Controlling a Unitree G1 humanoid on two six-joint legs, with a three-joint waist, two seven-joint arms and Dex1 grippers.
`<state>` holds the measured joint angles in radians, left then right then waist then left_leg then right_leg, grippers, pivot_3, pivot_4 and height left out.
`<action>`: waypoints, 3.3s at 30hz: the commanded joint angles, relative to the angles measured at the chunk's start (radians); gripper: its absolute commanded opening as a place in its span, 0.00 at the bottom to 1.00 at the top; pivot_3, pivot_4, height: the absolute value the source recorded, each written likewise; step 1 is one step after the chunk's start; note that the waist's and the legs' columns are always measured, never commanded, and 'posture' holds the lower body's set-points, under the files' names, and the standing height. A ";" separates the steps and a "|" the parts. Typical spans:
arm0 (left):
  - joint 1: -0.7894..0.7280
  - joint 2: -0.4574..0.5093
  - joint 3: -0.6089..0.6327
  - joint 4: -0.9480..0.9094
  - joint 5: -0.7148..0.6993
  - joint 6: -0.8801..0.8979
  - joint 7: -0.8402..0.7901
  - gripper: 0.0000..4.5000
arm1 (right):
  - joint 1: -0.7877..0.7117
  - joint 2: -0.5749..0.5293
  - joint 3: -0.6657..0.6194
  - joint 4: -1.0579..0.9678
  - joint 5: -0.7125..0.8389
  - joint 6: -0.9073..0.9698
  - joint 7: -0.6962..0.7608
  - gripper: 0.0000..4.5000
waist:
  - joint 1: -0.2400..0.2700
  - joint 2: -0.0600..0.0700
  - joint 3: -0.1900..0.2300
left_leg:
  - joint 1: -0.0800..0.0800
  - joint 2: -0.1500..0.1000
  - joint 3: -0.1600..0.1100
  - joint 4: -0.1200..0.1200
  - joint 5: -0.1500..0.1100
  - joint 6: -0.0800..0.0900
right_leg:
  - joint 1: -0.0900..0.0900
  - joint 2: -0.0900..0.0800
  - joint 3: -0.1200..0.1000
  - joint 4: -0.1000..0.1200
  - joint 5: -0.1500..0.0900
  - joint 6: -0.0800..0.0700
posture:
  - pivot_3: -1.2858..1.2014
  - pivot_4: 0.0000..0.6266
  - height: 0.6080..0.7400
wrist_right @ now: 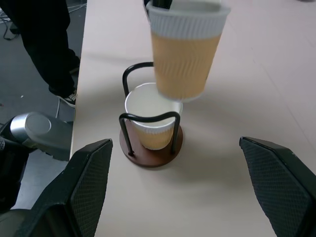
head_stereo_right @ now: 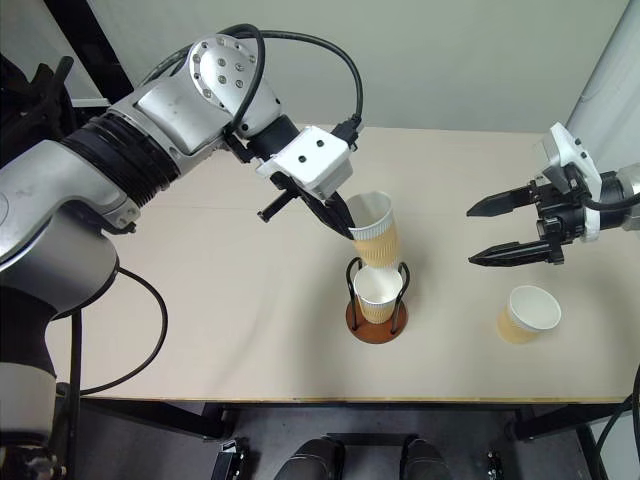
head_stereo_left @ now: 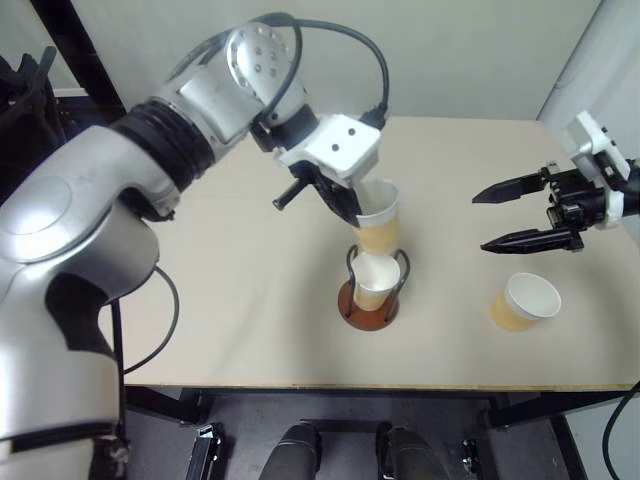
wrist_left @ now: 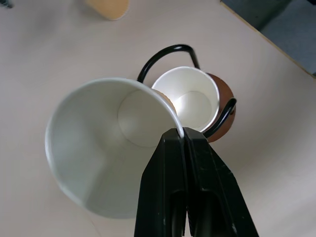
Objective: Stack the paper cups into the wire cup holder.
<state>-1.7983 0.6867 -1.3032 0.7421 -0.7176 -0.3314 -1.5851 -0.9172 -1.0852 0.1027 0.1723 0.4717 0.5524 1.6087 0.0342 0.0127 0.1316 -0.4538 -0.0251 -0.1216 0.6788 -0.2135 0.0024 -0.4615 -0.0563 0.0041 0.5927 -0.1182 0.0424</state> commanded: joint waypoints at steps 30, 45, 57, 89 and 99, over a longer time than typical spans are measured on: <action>-0.047 0.034 -0.070 -0.107 -0.079 -0.050 -0.029 0.00 | 0.010 -0.053 -0.020 -0.030 0.011 -0.006 0.006 0.95 | 0.000 0.000 0.000 | 0.000 0.000 0.000 0.000 -0.001 0.000 | 0.000 0.000 0.000 -0.001 -0.001 0.001 | 0.52 0.24 1.00; -0.088 0.073 -0.185 -0.110 -0.072 -0.102 -0.029 0.00 | 0.017 -0.063 -0.009 -0.032 0.009 -0.014 0.006 0.95 | 0.000 0.000 0.000 | 0.000 0.000 0.000 0.000 -0.001 0.000 | 0.000 0.000 0.000 -0.001 -0.001 0.001 | 0.52 0.24 1.00; -0.093 0.080 -0.247 -0.083 -0.057 -0.234 -0.029 0.00 | 0.019 -0.064 -0.005 -0.034 0.004 -0.017 0.006 0.95 | 0.000 0.000 0.000 | -0.001 0.000 0.000 -0.001 -0.002 0.000 | 0.000 0.000 0.000 -0.002 -0.001 0.001 | 0.52 0.24 1.00; 0.100 -0.001 0.428 0.145 0.004 0.184 -0.029 0.99 | 0.086 -0.099 0.004 -0.011 -0.061 -0.090 0.006 0.95 | -0.001 0.005 0.001 | 0.002 0.002 0.002 -0.005 -0.003 -0.001 | 0.001 0.001 0.000 -0.003 -0.003 0.004 | 0.52 0.24 1.00; 0.237 0.013 0.648 0.055 0.069 0.437 -0.029 0.99 | 0.085 -0.108 0.039 0.088 -0.156 -0.237 0.006 0.95 | 0.007 0.006 0.002 | 0.000 -0.003 0.001 -0.004 -0.002 0.000 | 0.001 -0.001 0.001 -0.004 -0.004 0.003 | 0.52 0.24 1.00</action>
<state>-1.5586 0.6865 -0.7048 0.8331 -0.6605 0.0687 -1.5861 -0.8157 -1.1644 0.1491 0.2561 0.3256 0.3429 1.6097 0.0410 0.0192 0.1331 -0.4528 -0.0277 -0.1206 0.6743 -0.2152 0.0020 -0.4605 -0.0574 0.0048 0.5895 -0.1218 0.0453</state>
